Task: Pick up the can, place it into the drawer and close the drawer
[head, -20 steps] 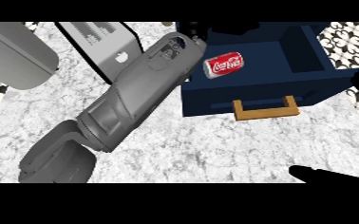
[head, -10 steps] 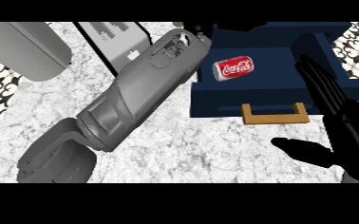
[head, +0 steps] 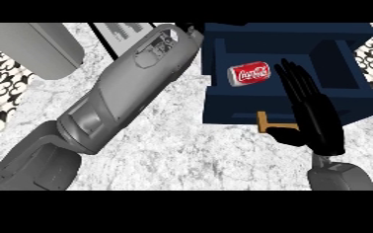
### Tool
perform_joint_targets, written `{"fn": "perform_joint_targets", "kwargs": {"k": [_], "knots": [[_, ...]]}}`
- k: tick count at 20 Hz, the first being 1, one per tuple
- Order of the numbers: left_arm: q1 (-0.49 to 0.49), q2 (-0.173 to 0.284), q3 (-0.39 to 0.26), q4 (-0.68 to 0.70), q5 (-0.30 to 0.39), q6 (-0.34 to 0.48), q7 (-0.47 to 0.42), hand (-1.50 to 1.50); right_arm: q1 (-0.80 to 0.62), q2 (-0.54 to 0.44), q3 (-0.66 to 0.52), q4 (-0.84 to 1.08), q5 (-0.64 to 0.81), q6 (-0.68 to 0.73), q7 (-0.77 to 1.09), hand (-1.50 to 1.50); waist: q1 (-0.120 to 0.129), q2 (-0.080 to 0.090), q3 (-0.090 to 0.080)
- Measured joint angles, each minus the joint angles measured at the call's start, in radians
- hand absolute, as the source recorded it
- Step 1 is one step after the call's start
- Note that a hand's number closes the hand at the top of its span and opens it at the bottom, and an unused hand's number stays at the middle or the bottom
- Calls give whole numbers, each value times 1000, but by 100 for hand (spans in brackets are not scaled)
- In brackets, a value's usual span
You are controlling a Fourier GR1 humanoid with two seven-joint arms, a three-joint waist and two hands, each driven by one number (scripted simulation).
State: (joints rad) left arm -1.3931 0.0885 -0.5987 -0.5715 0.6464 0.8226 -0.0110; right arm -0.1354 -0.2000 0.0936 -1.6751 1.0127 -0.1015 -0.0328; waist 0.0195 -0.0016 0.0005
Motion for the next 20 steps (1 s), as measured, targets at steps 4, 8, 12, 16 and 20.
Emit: {"fn": "perform_joint_targets", "kwargs": {"k": [4, 8, 12, 16, 20], "knots": [[18, 72, -6, -76, -27, -13, 74, -150, -55, 22, -25, 145, 25, -99, -43, -150, 6, -6, -5], [52, 136, -12, -165, -52, -15, 128, -150, -130, 33, -53, 271, 64, -179, -59, -150, 11, -15, -15], [93, 185, -17, -240, -71, -17, 166, -150, -201, 31, -77, 383, 95, -229, -71, -150, 19, -18, -19], [125, 236, -23, -318, -78, -31, 213, -150, -276, 26, -107, 514, 143, -310, -77, -150, 33, -20, -23], [178, 276, -31, -395, -91, -29, 245, -150, -366, 25, -139, 641, 177, -369, -66, -150, 38, -17, -21]]}}
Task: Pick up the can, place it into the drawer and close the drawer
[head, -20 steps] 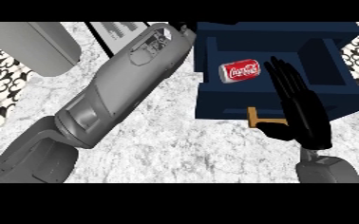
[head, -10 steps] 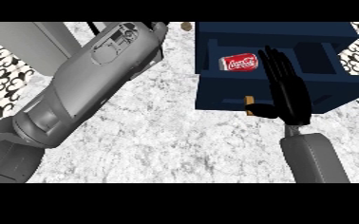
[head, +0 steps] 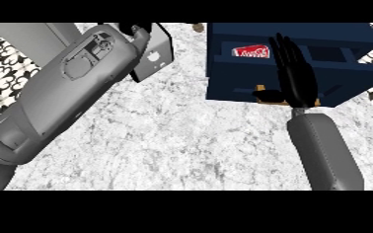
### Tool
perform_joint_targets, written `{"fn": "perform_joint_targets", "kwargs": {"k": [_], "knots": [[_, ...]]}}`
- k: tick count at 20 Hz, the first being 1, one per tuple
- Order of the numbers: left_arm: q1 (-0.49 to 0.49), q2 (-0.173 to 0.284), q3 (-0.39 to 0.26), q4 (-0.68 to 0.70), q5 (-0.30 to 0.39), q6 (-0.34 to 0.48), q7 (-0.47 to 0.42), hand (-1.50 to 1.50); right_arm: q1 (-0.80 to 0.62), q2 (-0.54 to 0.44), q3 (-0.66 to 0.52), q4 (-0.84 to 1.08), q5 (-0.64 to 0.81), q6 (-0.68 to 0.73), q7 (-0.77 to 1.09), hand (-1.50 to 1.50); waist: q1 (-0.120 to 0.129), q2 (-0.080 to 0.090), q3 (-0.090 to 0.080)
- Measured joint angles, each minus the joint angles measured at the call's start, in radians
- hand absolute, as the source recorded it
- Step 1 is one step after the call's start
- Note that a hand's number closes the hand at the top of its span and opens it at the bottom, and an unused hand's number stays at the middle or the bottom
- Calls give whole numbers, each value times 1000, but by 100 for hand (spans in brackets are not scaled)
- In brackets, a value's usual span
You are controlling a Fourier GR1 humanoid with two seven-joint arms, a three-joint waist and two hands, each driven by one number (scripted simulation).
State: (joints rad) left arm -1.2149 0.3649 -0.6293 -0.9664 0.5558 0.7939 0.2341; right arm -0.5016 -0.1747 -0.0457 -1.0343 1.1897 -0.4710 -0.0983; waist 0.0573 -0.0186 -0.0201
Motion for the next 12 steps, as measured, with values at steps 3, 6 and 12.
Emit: {"fn": "perform_joint_targets", "kwargs": {"k": [3, 6, 12], "knots": [[27, 29, 7, -47, -7, -3, 17, -150, -69, -1, -30, 103, 4, -64, -15, -150, 2, 5, 2], [74, 66, 8, -99, -14, -12, 27, -150, -127, 0, -57, 198, 15, -126, -18, -150, 4, 7, 3], [145, 98, 12, -177, -30, -18, 37, -150, -281, -16, -117, 410, 23, -211, -14, -150, 13, 21, 10]]}}
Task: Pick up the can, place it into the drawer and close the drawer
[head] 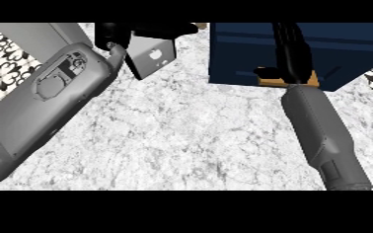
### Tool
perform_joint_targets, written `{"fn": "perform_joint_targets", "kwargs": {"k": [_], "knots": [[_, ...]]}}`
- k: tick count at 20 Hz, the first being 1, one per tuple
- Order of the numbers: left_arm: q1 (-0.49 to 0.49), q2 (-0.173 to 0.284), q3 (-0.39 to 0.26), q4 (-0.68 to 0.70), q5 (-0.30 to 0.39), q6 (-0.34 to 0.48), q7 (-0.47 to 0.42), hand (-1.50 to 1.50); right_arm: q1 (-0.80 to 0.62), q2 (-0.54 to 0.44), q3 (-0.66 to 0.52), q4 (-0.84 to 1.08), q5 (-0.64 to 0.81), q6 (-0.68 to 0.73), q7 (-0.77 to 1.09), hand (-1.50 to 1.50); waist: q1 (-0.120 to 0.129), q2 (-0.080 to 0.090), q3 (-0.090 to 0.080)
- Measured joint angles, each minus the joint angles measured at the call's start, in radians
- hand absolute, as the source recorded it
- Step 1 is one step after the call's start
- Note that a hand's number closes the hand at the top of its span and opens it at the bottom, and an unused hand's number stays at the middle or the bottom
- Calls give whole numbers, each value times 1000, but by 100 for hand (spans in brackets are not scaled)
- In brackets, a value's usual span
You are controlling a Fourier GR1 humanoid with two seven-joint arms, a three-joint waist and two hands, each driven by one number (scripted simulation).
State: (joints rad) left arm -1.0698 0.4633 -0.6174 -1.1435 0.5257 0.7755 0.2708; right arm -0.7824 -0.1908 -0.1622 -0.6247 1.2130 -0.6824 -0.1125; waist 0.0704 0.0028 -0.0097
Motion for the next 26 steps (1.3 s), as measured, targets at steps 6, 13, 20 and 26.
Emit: {"fn": "perform_joint_targets", "kwargs": {"k": [6, 13, 20, 26], "knots": [[89, 40, 0, -104, -17, -2, 12, -150, -114, 5, -34, 160, 8, -65, 24, -150, 2, 5, 8], [157, 61, 7, -170, -37, -7, 6, -150, -224, -20, -62, 285, 6, -71, 16, -150, 12, 14, 9], [210, 71, 17, -208, -52, -17, -2, -150, -284, -32, -82, 366, -3, -51, -18, -150, 7, 20, 11], [252, 70, 22, -232, -64, -15, -20, -150, -306, -26, -153, 370, -90, -15, -136, -150, -4, 25, 15]]}}
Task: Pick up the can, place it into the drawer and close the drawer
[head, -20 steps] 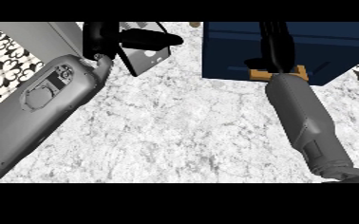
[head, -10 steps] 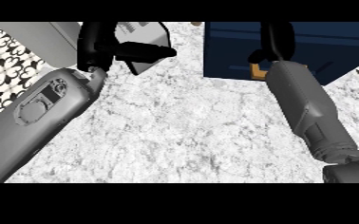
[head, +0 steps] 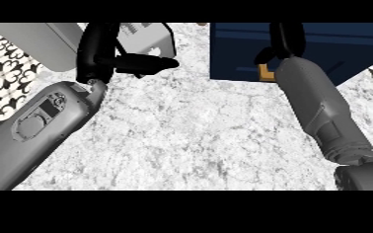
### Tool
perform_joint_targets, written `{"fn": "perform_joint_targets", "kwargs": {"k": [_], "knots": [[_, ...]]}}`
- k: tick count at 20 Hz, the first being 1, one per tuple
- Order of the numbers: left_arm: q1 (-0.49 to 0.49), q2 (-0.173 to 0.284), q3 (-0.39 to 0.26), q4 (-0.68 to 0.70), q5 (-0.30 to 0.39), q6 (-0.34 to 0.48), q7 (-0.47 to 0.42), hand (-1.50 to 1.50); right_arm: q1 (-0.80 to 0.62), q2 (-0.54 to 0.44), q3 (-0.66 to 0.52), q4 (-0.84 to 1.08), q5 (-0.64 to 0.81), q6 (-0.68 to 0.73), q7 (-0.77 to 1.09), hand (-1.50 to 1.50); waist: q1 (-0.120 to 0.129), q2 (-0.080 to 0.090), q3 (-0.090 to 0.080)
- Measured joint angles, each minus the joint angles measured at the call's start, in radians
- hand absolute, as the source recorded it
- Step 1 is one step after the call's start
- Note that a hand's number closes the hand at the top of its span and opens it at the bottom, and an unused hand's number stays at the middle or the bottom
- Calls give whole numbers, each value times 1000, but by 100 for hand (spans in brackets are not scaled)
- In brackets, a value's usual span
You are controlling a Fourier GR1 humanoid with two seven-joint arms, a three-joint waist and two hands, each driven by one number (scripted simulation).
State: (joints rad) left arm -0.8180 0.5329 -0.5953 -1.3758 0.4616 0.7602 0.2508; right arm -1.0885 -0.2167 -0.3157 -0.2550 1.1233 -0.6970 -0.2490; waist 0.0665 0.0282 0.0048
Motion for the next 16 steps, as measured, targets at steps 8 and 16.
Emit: {"fn": "perform_joint_targets", "kwargs": {"k": [8, 16], "knots": [[56, 9, 12, -23, -8, -5, -21, -150, -33, 47, -138, -26, -168, 80, -155, -150, -8, 0, 1], [115, 21, 40, -42, -19, -8, -40, -150, -82, 91, -291, -44, -367, 211, -234, -150, -21, -5, 1]]}}
